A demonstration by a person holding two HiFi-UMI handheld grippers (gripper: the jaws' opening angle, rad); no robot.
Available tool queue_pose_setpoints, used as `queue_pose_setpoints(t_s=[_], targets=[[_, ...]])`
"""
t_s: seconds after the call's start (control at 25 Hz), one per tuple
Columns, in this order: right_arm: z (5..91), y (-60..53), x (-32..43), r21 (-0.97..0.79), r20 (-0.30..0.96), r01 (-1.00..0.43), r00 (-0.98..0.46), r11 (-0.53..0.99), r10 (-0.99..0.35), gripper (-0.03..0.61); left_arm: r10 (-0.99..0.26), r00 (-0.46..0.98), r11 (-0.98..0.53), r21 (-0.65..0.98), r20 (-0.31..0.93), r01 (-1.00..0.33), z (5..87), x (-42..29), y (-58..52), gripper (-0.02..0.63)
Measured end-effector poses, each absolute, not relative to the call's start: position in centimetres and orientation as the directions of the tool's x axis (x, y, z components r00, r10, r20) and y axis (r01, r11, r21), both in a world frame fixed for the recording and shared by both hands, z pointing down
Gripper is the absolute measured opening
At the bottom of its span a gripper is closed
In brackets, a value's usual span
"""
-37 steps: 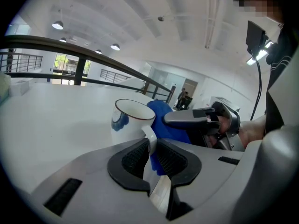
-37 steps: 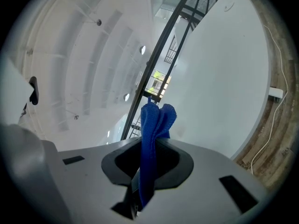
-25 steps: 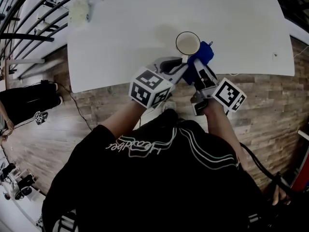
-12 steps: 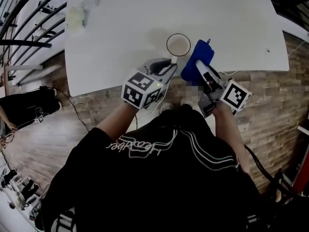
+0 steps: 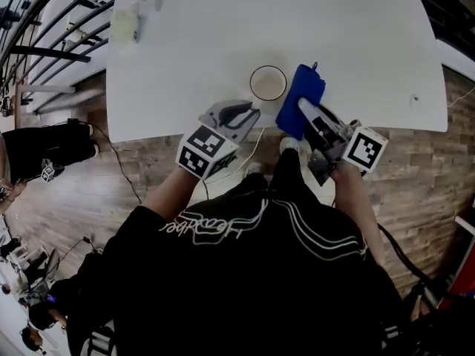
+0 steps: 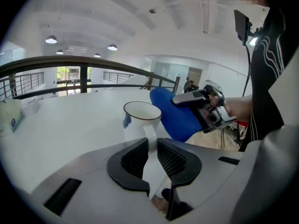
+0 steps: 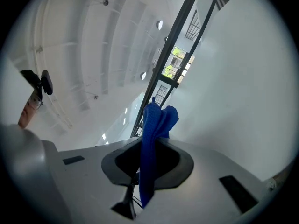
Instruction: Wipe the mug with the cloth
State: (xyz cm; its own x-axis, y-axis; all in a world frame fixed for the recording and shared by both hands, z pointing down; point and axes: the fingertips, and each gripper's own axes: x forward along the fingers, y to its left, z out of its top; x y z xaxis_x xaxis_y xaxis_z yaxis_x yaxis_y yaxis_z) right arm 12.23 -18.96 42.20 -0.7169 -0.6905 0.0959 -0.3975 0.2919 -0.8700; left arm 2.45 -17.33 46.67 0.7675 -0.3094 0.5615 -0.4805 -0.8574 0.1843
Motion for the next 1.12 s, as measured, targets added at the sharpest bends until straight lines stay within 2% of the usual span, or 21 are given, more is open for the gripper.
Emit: queue_pose_setpoints(t_s=[0.48, 0.8, 1.12], targets=[[42.1, -20.7, 11.5, -0.852, 0.101, -0.363, -0.82, 0.377, -0.563, 0.048, -0.357, 0.721, -0.861, 0.09, 0.593, -0.501, 46.7, 1.4, -16.8, 0.064], [43.2, -20.5, 10.3, -0.841, 0.124, -0.348, -0.869, 0.415, -0.478, 0.048, -0.388, 0.712, -0.848, 0.077, 0.585, -0.525, 46.7, 0.5, -16.3, 0.066], [44.9, -22.1, 9.8, -0.846, 0.181, -0.363, -0.884, 0.39, -0.43, 0.048, -0.392, 0.716, -0.829, 0.116, 0.577, -0.547, 46.7, 0.6, -17.7, 0.067]])
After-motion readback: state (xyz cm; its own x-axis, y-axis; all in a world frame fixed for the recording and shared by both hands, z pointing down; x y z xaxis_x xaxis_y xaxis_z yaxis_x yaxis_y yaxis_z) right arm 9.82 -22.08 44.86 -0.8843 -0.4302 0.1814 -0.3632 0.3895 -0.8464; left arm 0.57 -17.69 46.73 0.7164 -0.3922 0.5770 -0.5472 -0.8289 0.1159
